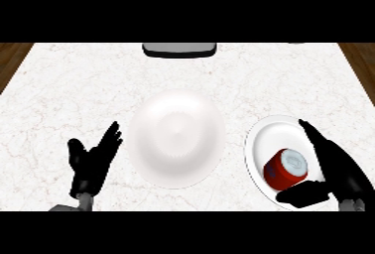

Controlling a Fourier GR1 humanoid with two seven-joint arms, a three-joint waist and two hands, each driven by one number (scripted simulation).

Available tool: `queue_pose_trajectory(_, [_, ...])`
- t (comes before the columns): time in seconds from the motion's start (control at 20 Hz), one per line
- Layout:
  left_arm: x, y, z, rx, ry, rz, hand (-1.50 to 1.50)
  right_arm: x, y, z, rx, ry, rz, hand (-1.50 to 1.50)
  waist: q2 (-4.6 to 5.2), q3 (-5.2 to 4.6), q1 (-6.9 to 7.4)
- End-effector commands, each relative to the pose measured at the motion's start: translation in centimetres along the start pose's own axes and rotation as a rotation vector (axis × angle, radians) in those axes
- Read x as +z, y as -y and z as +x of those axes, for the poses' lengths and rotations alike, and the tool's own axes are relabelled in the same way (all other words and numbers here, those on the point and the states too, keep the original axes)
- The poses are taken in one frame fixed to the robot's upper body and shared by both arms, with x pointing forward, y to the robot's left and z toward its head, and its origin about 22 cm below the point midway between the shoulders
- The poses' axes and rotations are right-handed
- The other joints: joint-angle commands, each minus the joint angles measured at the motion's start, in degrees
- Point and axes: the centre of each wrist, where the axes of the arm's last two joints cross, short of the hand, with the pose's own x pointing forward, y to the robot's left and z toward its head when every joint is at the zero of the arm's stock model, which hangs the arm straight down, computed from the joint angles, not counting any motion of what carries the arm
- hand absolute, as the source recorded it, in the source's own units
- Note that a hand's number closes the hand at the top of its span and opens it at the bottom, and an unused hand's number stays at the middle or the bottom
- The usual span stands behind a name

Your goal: Pick the can from the plate and place it in the plate

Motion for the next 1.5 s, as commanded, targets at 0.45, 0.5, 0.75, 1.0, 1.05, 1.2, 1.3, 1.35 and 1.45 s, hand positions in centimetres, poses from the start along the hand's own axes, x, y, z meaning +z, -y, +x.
queue_pose_trajectory(0.45, [0.1,-0.9,0.8,-0.01,-0.006,-0.004,0.0,-2.1,-1.6,-1.4,0.061,-0.073,0.028,-1.5,0.03,-0.05,-0.07])
queue_pose_trajectory(0.5, [-1.1,0.4,1.2,0.0,-0.017,-0.002,0.0,-3.4,-3.3,0.1,0.097,-0.07,0.043,-1.5,0.07,-0.05,0.0])
queue_pose_trajectory(0.75, [0.6,-0.5,2.2,0.002,-0.004,-0.004,0.0,-3.5,-4.2,-0.7,0.102,-0.079,0.075,-1.5,0.03,-0.04,0.01])
queue_pose_trajectory(1.0, [0.1,-0.8,-1.3,-0.001,0.005,0.005,0.0,-4.9,-5.9,-0.2,0.233,-0.011,0.088,1.5,0.08,-0.05,0.08])
queue_pose_trajectory(1.05, [0.3,-2.2,-0.5,-0.011,-0.017,-0.002,0.0,-3.7,-4.0,-2.7,0.248,0.005,0.079,1.5,0.02,-0.05,-0.13])
queue_pose_trajectory(1.2, [0.9,-0.7,-0.6,0.007,-0.003,0.005,0.0,-3.9,-6.3,-0.4,0.241,-0.013,0.069,1.5,0.03,-0.05,0.04])
queue_pose_trajectory(1.3, [0.7,-0.6,-1.6,0.007,-0.005,0.008,0.0,-3.8,-5.1,-2.5,0.242,0.0,0.038,1.5,0.03,-0.05,-0.07])
queue_pose_trajectory(1.35, [-0.8,-1.4,0.8,0.003,0.004,0.007,0.0,-5.5,-6.6,-1.7,0.247,0.017,0.029,1.5,0.07,-0.04,0.0])
queue_pose_trajectory(1.45, [-0.1,0.2,-0.3,0.013,-0.004,0.0,0.0,-3.3,-4.9,-2.6,0.247,0.071,-0.089,1.5,0.01,-0.04,-0.27])
